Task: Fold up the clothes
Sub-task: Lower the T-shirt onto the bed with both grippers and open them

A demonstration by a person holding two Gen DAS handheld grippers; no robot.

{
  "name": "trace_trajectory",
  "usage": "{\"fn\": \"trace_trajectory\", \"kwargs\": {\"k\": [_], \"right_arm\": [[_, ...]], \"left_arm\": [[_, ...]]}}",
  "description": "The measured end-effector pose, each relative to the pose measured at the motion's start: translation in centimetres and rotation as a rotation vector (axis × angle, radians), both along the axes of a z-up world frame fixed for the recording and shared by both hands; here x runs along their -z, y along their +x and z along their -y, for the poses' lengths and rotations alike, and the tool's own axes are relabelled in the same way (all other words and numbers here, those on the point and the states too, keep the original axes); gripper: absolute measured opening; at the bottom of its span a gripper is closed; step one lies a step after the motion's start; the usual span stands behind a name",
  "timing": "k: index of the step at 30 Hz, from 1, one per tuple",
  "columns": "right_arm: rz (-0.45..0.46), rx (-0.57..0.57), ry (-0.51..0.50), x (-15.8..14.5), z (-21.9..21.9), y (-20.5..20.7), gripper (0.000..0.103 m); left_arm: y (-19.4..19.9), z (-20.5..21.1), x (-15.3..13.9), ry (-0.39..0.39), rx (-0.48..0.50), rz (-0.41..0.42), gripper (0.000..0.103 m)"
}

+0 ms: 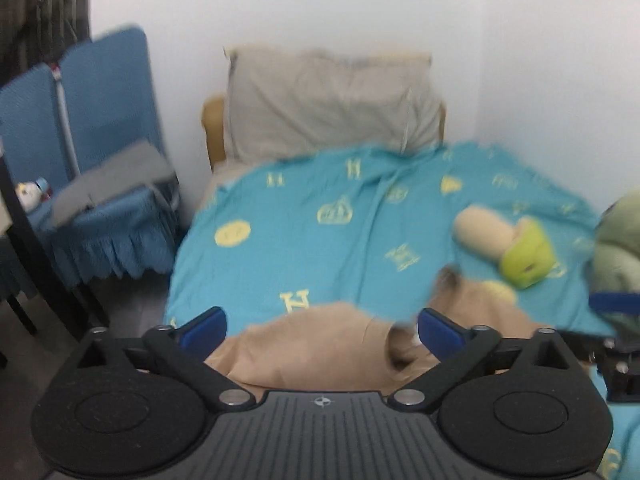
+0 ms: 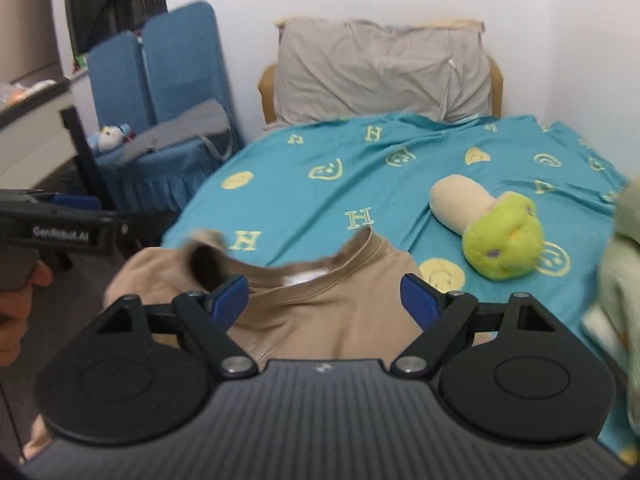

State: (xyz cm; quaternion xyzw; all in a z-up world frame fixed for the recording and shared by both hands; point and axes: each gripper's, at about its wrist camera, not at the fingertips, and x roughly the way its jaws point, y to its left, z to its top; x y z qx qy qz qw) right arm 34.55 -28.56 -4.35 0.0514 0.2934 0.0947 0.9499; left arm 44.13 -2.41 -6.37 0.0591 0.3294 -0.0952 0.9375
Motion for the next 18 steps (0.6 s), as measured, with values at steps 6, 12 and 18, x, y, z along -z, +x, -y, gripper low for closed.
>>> {"fn": "trace_trajectory", "kwargs": {"k": [6,12,18], "right_arm": [[0.012,0.082,0.106,-1.6,0.8,-10.9,0.085],[0.038,0.150,0.164,-1.8,1.7,-17.4,0.085],[0.037,0.192,0.220,-0.3,3.0,-18.0,0.085]], "left_arm": [[-9.8,-2.2,-1.5,-0.061,-0.019,0.061,0.103],[-19.7,-5.5,-1.2,-0.153,-0.105,0.010,0.102],[-19.4,-15.2,2.7,-0.481,-0.433,-0.154,0.094]]}}
